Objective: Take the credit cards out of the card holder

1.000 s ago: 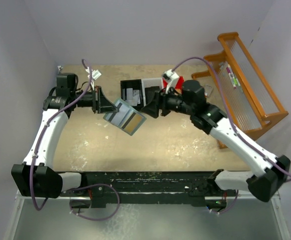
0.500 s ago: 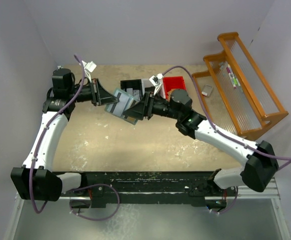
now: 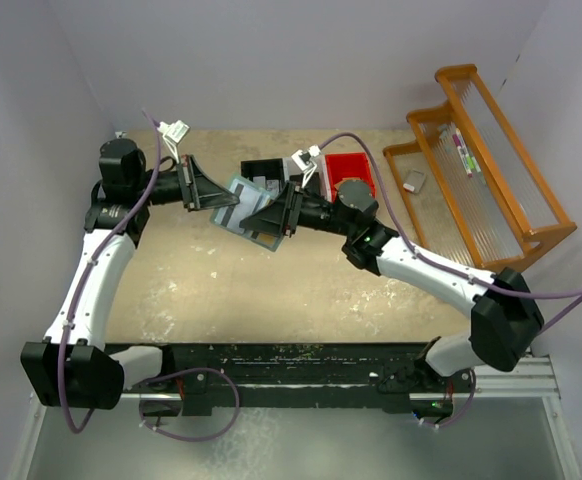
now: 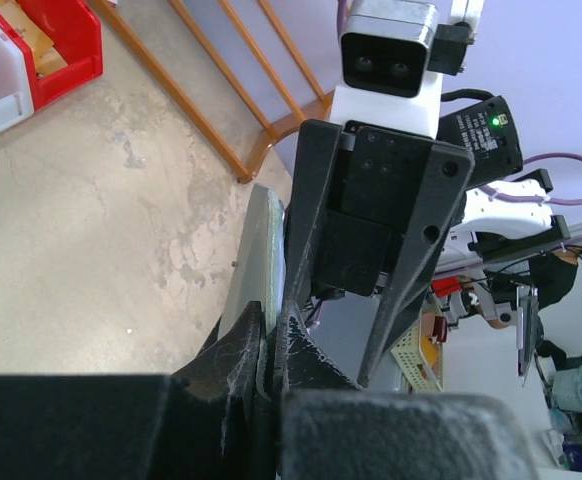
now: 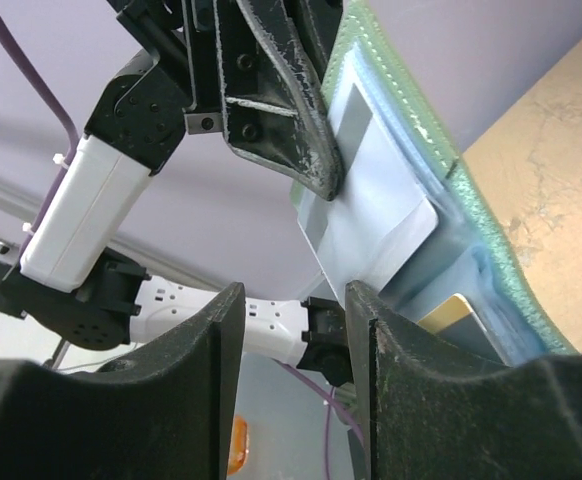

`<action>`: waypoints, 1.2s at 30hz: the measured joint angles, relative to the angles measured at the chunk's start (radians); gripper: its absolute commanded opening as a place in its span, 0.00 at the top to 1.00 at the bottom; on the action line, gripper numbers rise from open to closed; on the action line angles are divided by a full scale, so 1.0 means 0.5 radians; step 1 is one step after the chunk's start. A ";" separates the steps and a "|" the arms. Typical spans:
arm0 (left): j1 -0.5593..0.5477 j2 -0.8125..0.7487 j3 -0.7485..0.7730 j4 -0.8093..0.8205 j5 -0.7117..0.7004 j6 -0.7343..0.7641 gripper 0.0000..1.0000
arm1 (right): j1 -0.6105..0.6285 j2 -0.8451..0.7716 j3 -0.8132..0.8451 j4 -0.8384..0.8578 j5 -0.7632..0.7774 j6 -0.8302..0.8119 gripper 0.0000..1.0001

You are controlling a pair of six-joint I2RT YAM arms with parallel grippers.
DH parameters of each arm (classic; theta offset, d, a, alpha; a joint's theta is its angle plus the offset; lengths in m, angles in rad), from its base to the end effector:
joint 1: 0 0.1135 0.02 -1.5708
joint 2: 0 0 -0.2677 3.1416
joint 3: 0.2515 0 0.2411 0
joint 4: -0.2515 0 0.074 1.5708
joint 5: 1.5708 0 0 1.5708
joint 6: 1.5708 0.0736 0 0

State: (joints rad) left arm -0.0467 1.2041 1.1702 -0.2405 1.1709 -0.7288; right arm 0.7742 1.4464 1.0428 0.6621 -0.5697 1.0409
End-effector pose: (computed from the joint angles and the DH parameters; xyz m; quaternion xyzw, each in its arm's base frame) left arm 0.2548 -0.0798 0.3876 0.0922 0.7377 -0.5981 0.2993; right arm 0.2272 0.2777 0.3774 -0.1428 0.6099 0.7048 0.3331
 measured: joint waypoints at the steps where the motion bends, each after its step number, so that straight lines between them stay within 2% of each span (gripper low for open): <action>1: 0.000 -0.008 -0.004 0.014 0.002 -0.024 1.00 | 0.000 0.009 0.000 0.018 -0.003 0.008 0.54; 8: 0.003 -0.045 -0.005 0.053 0.007 -0.078 1.00 | 0.000 0.024 -0.001 0.083 -0.036 0.044 0.52; 25: 0.005 -0.076 -0.005 0.071 0.014 -0.100 1.00 | -0.004 -0.048 -0.010 -0.163 0.045 -0.101 0.53; 30: 0.005 -0.076 -0.005 0.072 0.013 -0.100 1.00 | -0.004 -0.053 -0.010 -0.183 0.055 -0.116 0.61; 36: 0.005 -0.080 -0.005 0.077 0.024 -0.129 1.00 | -0.007 -0.013 -0.014 0.076 -0.011 0.050 0.75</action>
State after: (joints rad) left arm -0.0441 1.1641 1.1675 -0.2020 1.1831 -0.7933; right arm 0.7708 1.4399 1.0359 0.6998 -0.5755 1.0657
